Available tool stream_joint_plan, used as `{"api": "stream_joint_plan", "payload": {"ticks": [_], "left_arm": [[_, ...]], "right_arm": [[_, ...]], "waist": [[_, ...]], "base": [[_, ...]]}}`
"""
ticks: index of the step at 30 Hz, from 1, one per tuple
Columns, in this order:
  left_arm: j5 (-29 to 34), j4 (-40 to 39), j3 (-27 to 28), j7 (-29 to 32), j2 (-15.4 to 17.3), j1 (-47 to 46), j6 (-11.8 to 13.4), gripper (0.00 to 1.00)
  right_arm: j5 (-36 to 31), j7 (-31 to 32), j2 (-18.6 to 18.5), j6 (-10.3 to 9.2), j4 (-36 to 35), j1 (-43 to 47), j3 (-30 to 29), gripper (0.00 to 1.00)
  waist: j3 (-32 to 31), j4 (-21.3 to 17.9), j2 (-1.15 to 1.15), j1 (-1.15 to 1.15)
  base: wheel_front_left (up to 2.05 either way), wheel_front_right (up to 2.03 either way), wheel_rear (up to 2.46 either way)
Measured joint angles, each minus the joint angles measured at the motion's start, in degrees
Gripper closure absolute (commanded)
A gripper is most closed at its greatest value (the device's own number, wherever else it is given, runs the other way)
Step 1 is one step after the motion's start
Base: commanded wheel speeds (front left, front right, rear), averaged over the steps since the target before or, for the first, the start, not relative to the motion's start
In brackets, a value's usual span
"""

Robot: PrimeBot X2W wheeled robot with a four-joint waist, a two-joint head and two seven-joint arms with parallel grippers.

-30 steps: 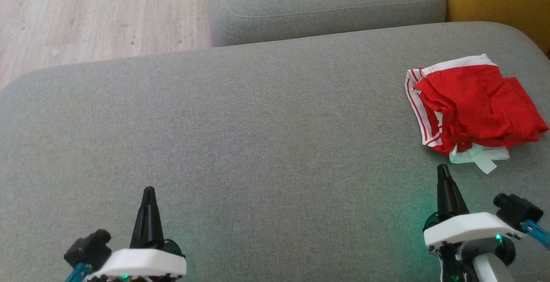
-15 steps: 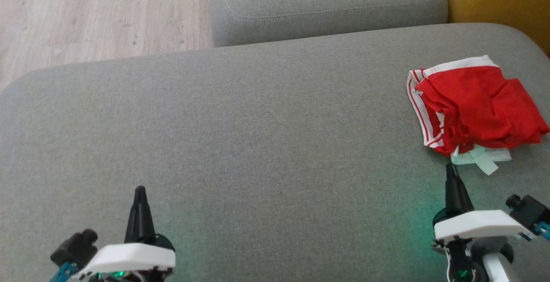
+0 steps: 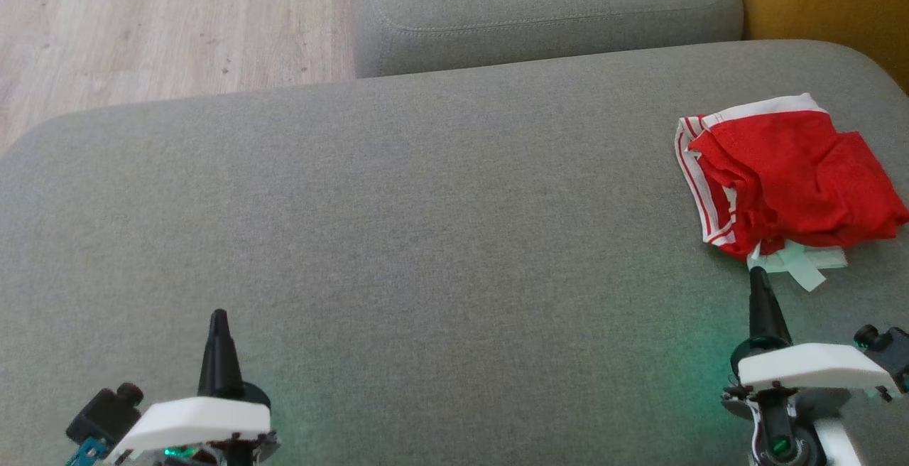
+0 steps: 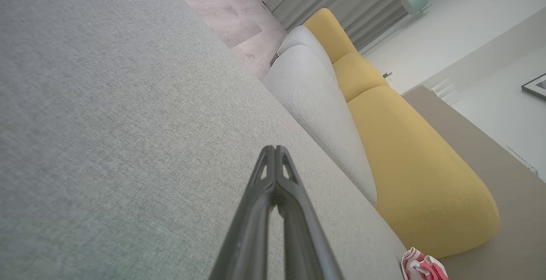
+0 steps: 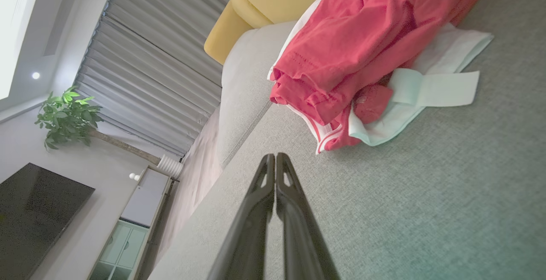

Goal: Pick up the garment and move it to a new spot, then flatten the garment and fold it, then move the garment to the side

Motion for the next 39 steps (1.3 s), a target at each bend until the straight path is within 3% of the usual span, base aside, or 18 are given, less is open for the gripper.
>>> {"api": "stream_joint_plan", "payload": {"ticks": [39], "left_arm": [[-24.6, 0.7, 5.2, 6.6, 0.0, -2.3, -1.6, 1.00]], "right_arm": [[25.2, 6.6, 0.2, 0.00, -3.3, 0.0, -4.3, 1.00]], "waist": [[-0.2, 0.9, 0.00, 0.00]], "base": [[0.00, 0.00, 0.00]]}}
